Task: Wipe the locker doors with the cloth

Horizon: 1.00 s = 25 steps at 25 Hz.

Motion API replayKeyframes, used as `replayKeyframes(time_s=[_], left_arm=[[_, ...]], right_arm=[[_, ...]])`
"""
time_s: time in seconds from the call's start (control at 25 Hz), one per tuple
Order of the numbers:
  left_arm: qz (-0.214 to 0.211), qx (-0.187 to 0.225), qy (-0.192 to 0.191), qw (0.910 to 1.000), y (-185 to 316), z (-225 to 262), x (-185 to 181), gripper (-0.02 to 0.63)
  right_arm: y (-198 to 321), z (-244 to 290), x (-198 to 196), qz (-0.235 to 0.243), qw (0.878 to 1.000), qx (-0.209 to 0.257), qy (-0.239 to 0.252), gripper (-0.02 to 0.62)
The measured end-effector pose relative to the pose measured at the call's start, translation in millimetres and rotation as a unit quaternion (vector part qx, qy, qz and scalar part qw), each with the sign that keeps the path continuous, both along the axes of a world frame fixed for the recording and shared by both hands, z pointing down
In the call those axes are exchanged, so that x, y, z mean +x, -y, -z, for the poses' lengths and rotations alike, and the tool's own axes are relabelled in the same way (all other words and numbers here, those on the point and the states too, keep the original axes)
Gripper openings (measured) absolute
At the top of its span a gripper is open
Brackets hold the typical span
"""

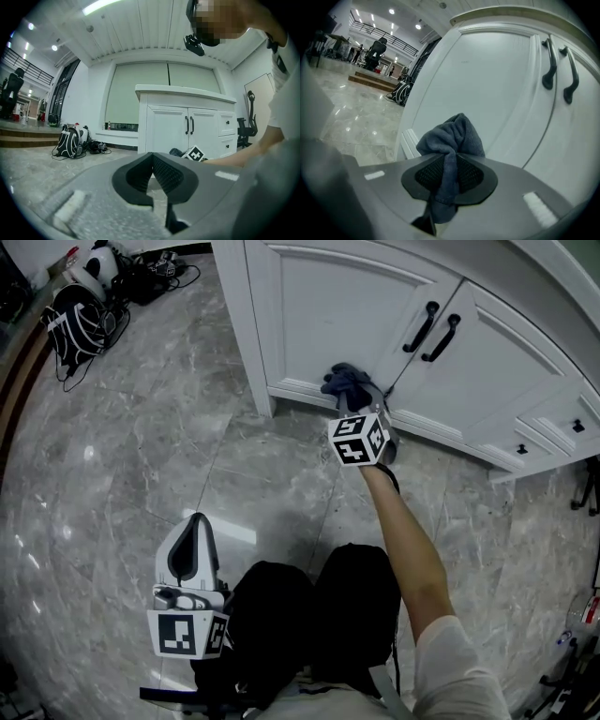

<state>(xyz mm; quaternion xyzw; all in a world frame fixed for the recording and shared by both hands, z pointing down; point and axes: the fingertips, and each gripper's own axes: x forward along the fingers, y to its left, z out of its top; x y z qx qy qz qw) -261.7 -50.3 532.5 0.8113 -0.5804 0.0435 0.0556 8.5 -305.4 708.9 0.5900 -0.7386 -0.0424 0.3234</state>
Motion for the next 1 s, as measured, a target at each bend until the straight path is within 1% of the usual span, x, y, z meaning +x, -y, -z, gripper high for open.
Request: replayKeyframes(time_s=[0.2,0.44,0.84,1.0], left_arm=[[0.003,0.000,0.010,0.9999,0,2,3,0.002],[0.003,0.003,0.014,0.9999,2,5,12,0.002],[-0.012,0.005,0.009,0.9999,3,5,32,0.002],[-0.016,0.008,0.007,0.9998,0,8,35,0.002]], right_arm=[[-7,-31,10,0.013,0.999,-0.030,-0.021,0.077],[-24,-38,37,0.034,0.997,-0.032,-0.064,0.075],[-47,-46,106,0.016,0.993,-0.053,-0.100,0.075],[-54,-39,129,0.008,0.992,-0.054,-0.115,0.075]])
